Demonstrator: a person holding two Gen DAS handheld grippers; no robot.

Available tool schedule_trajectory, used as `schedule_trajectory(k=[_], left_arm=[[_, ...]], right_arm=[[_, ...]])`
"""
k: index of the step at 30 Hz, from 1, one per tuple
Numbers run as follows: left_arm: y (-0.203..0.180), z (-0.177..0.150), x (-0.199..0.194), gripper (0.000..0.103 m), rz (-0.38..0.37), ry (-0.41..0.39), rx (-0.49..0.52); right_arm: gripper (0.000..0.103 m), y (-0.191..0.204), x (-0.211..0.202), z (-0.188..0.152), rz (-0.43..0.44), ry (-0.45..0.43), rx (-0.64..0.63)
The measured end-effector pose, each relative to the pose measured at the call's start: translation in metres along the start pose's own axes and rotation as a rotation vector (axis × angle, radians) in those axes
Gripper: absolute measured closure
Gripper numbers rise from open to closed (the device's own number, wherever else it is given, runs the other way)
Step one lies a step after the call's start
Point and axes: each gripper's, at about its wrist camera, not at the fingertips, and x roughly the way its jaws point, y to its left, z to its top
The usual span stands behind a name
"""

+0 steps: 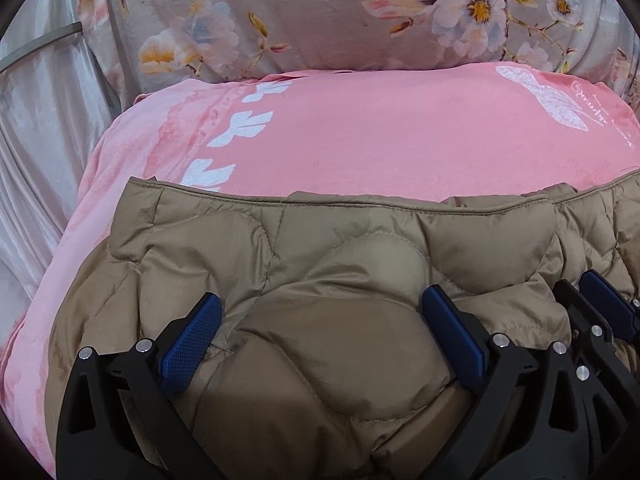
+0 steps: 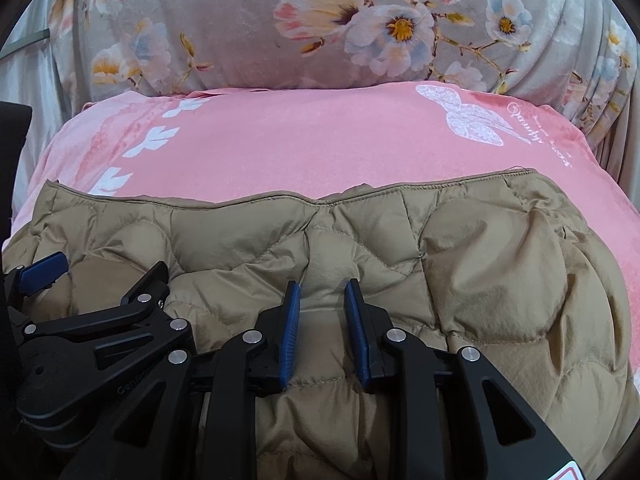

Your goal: Fold large clothes

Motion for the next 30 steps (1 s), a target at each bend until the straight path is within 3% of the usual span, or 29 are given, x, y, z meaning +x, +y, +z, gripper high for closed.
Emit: schedule_trajectory(k=[3,8,12,14,18,21,27,30], left_arm=[[0.006,-0.003,-0.006,0.005,-0.011,0.027,-0.023],[0.047,-0.021,-0.047,0.005,-0.17,0.09,-0.129],[0.106,-0.043,-0.094,0.005,-0.232,0.051,-0.211],[0.138,-0.056,-0.105,0.005,-0.225,0.062,-0.261],[0.19,-0.094,-0.099,0.005,-0.193,0.142,-0.377],[0.201,-0.113,-0.09,0.005,-0.179,0.175,-0.422],[0.193,-0.13,-0.063,0.005,-0.327,0.243,-0.535],[0.191,-0.127,-0.055,0.005,-0.335,0.237,-0.588]], right_arm=[[0.077,0.0,-0.003,0.0,-0.003,0.012,-0.011],[0.063,0.001,-0.034,0.002,-0.062,0.057,-0.077],[0.062,-0.005,-0.083,-0.005,0.049,0.057,-0.051],[0.062,-0.004,-0.102,-0.012,0.098,0.059,-0.029],[0.062,0.007,-0.12,-0.024,0.154,0.056,-0.018],[0.062,0.02,-0.12,-0.03,0.189,0.065,-0.025],[0.062,0.042,-0.099,-0.044,0.161,0.085,-0.114],[0.061,0.043,-0.091,-0.049,0.158,0.104,-0.127]])
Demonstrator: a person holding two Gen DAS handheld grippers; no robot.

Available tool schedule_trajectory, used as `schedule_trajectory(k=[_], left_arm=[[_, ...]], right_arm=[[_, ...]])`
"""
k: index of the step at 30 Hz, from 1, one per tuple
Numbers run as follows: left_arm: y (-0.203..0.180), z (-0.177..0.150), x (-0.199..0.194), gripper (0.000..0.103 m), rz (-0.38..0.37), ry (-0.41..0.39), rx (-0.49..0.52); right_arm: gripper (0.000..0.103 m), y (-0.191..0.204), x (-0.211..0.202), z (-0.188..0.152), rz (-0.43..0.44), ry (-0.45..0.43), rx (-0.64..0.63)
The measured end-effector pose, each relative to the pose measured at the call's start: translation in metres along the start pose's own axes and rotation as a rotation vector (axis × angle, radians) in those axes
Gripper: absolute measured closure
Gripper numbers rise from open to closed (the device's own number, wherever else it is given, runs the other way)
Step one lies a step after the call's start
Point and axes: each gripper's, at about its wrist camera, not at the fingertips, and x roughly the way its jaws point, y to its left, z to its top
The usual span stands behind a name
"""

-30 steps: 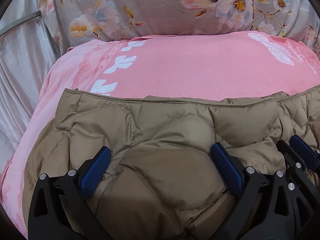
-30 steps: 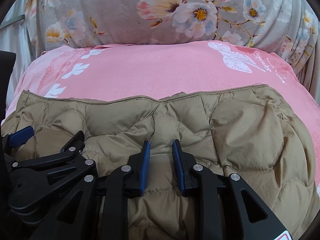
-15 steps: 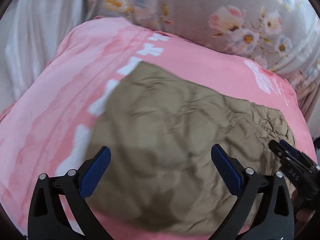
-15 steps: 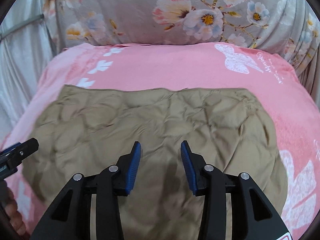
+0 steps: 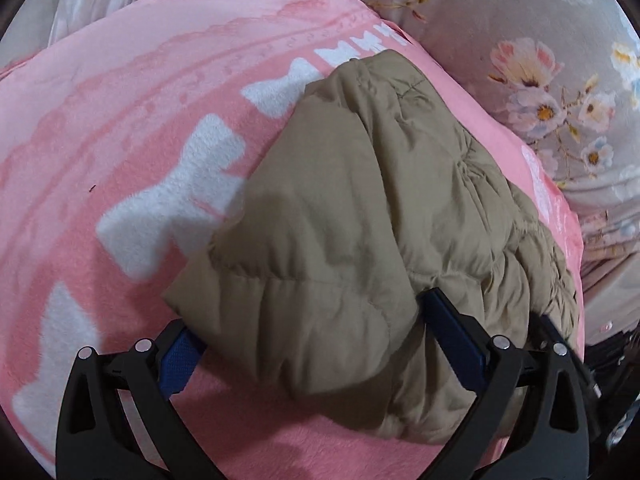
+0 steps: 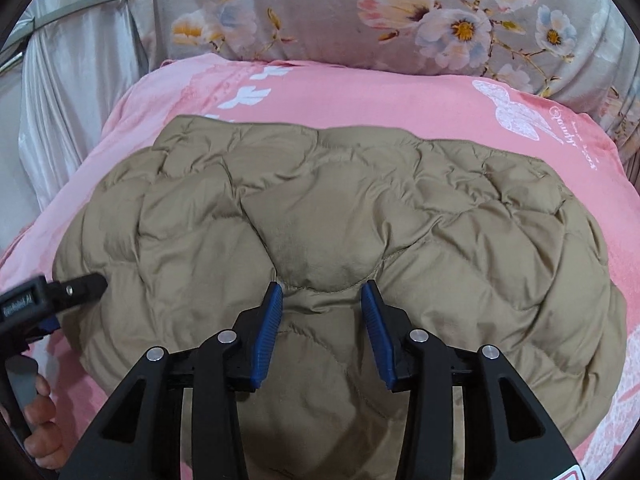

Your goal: Fold large clothes

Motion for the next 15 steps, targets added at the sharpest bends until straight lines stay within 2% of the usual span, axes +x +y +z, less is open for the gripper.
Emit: schedule_trajectory(k=[6,8,11,13,14,15], left_arm=[[-0.009,0.011,0.011,0.005,-0.013,0.012,-0.006],[-0.015,0.013,0.01,0.01,-0.015,0.009,0.006],[-0.028,0.015,-0.001,0.028,0.009,-0.022,0.048],[-0.042,0.018,-0.014,0.051,0.029,-0.052,0.101],[-0.046,0.019,-0.019,0.056,0.027,-0.063,0.114],[-0.054,0.021,-0.03,0.069,0.008,-0.081,0.132]], right_arm=[[0.058,0.003,0.015,-0.003,-0.012,0.03,-0.03],[0.058,0.002,0.018,-0.003,-0.003,0.033,-0.024],[0.058,-0.002,0.02,-0.001,0.007,0.04,-0.013],[0.058,-0.002,0.022,0.0,0.01,0.042,-0.006],[0.058,-0.003,0.023,0.001,0.016,0.044,0.003],[0.058,-0.004,0.023,0.002,0.023,0.047,0.014]])
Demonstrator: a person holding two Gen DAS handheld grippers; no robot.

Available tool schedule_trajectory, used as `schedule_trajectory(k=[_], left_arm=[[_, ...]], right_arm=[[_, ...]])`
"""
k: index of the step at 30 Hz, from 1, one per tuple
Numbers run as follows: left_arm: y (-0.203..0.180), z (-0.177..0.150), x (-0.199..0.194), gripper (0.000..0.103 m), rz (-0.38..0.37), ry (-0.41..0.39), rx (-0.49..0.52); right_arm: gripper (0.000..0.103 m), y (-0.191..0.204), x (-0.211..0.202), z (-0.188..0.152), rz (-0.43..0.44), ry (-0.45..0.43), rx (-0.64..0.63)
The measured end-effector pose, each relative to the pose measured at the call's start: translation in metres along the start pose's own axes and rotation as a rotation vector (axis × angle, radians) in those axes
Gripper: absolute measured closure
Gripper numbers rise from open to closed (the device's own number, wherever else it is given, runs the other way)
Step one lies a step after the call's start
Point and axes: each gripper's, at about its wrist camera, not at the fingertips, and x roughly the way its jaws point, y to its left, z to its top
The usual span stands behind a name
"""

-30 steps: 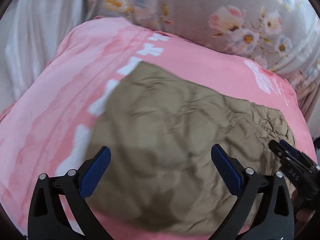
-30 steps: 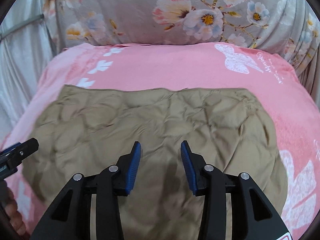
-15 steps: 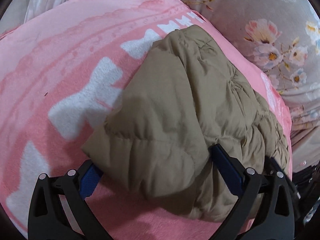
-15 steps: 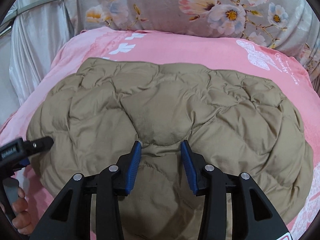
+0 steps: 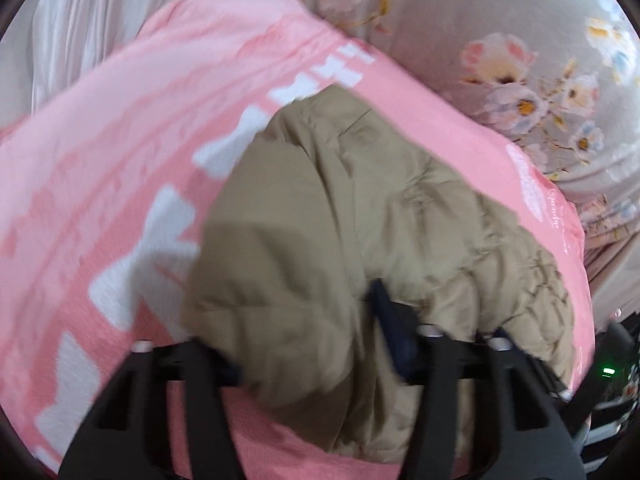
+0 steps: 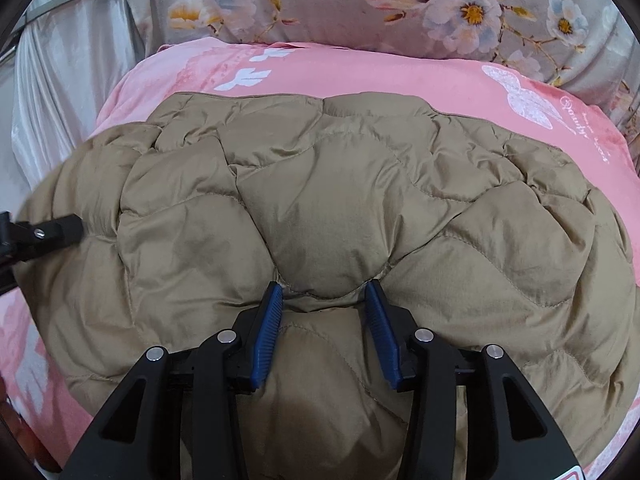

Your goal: Fold large clothes

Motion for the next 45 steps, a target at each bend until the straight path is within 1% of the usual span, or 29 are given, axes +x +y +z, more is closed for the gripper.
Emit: schedule_trajectory(k=[1,3,5,6,7,8,9,11,12,13,15,18,21,23,25,26,27,29,31,32,33,35,36,38,39,41,42,44,45], left_arm=[[-0.005,0.004,-0.007,0.075,-0.026,-0.012,0.009],[-0.019,0.011,-0.022,0.08,-0.085,-0.031,0.036],[-0.035,0.016,-0.031,0.084,-0.105,-0.04,0.064],[-0.044,0.019,-0.037,0.085,-0.117,-0.042,0.081],[-0.052,0.02,-0.042,0.086,-0.125,-0.044,0.098],[-0.058,0.022,-0.045,0.087,-0.128,-0.045,0.111],[-0.066,0.024,-0.051,0.087,-0.134,-0.049,0.13],[-0.078,0.025,-0.059,0.089,-0.145,-0.054,0.155],[-0.088,0.025,-0.064,0.089,-0.148,-0.061,0.178],[-0.096,0.024,-0.068,0.09,-0.154,-0.064,0.196],[-0.112,0.02,-0.075,0.09,-0.176,-0.068,0.238],[-0.149,0.013,-0.08,0.09,-0.212,-0.055,0.323],[-0.182,0.0,-0.081,0.091,-0.241,-0.055,0.403],[-0.202,-0.008,-0.08,0.09,-0.256,-0.05,0.445],[-0.219,-0.016,-0.077,0.091,-0.273,-0.027,0.47],[-0.228,-0.022,-0.073,0.091,-0.277,-0.008,0.484],[-0.234,-0.027,-0.071,0.091,-0.279,0.007,0.496],[-0.249,-0.041,-0.064,0.091,-0.288,0.051,0.53],[-0.265,-0.058,-0.051,0.091,-0.302,0.108,0.567],[-0.271,-0.066,-0.044,0.091,-0.306,0.138,0.582],[-0.279,-0.077,-0.032,0.091,-0.308,0.176,0.6],[-0.29,-0.098,-0.007,0.091,-0.293,0.246,0.628],[-0.292,-0.108,0.002,0.091,-0.282,0.263,0.644],[-0.298,-0.123,0.012,0.091,-0.254,0.27,0.688],[-0.301,-0.133,0.018,0.091,-0.232,0.273,0.717],[-0.304,-0.138,0.023,0.091,-0.216,0.278,0.74],[-0.304,-0.14,0.025,0.09,-0.209,0.282,0.747],[-0.307,-0.139,0.025,0.09,-0.21,0.284,0.751],[-0.303,-0.135,0.02,0.086,-0.226,0.286,0.737]], right_arm=[[0.058,-0.001,0.001,0.001,0.006,0.003,0.006],[0.058,-0.004,0.0,0.004,0.023,0.017,0.016],[0.059,-0.011,-0.005,0.008,0.053,0.051,0.059],[0.065,-0.018,-0.011,0.01,0.072,0.067,0.098],[0.069,-0.026,-0.019,0.009,0.104,0.078,0.143],[0.071,-0.032,-0.027,0.007,0.125,0.081,0.167],[0.077,-0.04,-0.04,0.003,0.135,0.081,0.174],[0.086,-0.049,-0.06,-0.01,0.113,0.092,0.148],[0.092,-0.05,-0.065,-0.017,0.099,0.106,0.134],[0.095,-0.051,-0.068,-0.024,0.094,0.123,0.123],[0.098,-0.048,-0.064,-0.037,0.096,0.156,0.102],[0.099,-0.043,-0.047,-0.047,0.102,0.173,0.1],[0.098,-0.045,-0.034,-0.047,0.128,0.142,0.099],[0.099,-0.055,-0.036,-0.046,0.18,0.146,0.144],[0.1,-0.077,-0.047,-0.049,0.248,0.172,0.249],[0.1,-0.09,-0.058,-0.051,0.265,0.174,0.292],[0.1,-0.098,-0.067,-0.053,0.25,0.171,0.299],[0.1,-0.119,-0.092,-0.058,0.138,0.15,0.278],[0.1,-0.139,-0.109,-0.064,0.034,0.137,0.267],[0.1,-0.148,-0.115,-0.067,-0.002,0.136,0.272],[0.099,-0.161,-0.121,-0.07,-0.057,0.141,0.287],[0.098,-0.183,-0.132,-0.077,-0.156,0.145,0.321],[0.098,-0.191,-0.138,-0.079,-0.196,0.139,0.331],[0.098,-0.202,-0.148,-0.078,-0.246,0.113,0.344],[0.098,-0.204,-0.15,-0.077,-0.253,0.103,0.35],[0.098,-0.209,-0.155,-0.069,-0.234,0.081,0.361],[0.098,-0.21,-0.157,-0.064,-0.215,0.068,0.366],[0.097,-0.212,-0.164,-0.046,-0.15,0.028,0.368],[0.094,-0.215,-0.17,-0.042,-0.118,0.008,0.366]])
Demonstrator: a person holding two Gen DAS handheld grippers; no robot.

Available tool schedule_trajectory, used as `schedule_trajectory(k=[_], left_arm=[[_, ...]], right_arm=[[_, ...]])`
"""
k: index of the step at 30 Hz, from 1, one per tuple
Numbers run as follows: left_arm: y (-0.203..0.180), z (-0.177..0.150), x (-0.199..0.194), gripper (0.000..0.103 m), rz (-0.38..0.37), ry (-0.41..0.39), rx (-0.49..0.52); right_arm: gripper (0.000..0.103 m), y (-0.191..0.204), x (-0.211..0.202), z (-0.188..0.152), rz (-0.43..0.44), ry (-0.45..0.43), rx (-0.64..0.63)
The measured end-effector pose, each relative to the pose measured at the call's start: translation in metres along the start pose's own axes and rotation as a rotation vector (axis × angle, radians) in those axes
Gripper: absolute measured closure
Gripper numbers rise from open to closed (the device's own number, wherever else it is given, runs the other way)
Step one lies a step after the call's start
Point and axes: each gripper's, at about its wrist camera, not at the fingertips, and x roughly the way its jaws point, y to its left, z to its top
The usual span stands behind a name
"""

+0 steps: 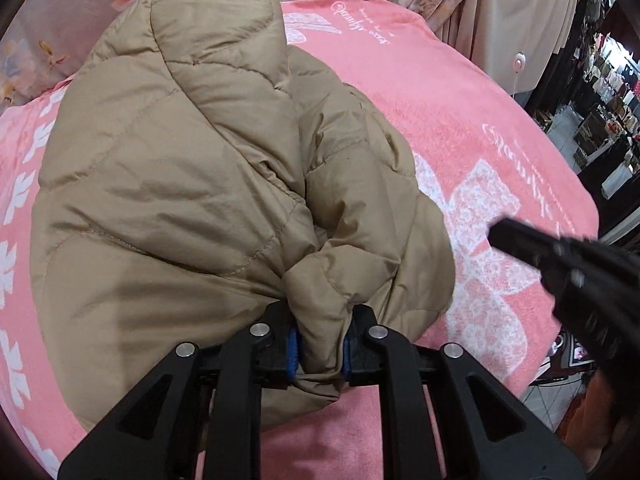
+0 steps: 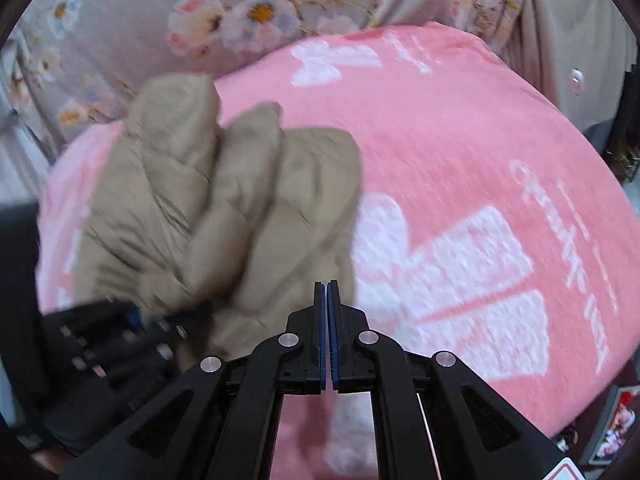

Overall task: Fold large clothes
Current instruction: 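Open the right tool and press the folded bundle with the left tool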

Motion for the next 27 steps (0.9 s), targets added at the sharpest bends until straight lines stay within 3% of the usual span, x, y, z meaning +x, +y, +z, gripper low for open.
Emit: schedule_trajectory(k=[2,4,5,7,9,13,15,19,23,27], left_arm=[[0.009,0.0,-0.018,0.068,-0.055,-0.022,-0.025],[0.021,-0.003,-0.047,0.039,-0.116,-0.071,-0.072],[0.026,-0.004,-0.06,0.036,-0.125,-0.099,-0.09],[0.044,-0.005,-0.095,0.027,-0.127,-0.188,-0.134],[0.063,-0.007,-0.117,0.022,-0.084,-0.253,-0.178],[0.112,-0.007,-0.132,0.021,0.173,-0.297,-0.29],[0.135,-0.008,-0.129,0.021,0.248,-0.284,-0.336],[0.159,-0.01,-0.122,0.021,0.305,-0.265,-0.384],[0.163,-0.007,-0.122,0.021,0.316,-0.266,-0.392],[0.157,0.005,-0.124,0.021,0.277,-0.282,-0.378]], right_arm=[[0.083,0.008,-0.004,0.021,0.083,-0.019,0.01],[0.04,0.012,-0.006,0.04,0.154,-0.019,0.043],[0.038,0.015,-0.006,0.048,0.197,-0.027,0.062],[0.038,0.033,-0.005,0.064,0.295,-0.032,0.059],[0.038,0.054,0.002,0.078,0.327,-0.033,0.038],[0.038,0.088,0.042,0.101,0.383,0.054,0.031],[0.039,0.103,0.067,0.103,0.401,0.113,0.022],[0.083,0.121,0.094,0.103,0.369,0.166,-0.004],[0.093,0.108,0.065,0.116,0.435,0.096,0.015],[0.094,0.078,0.036,0.119,0.353,0.001,-0.013]])
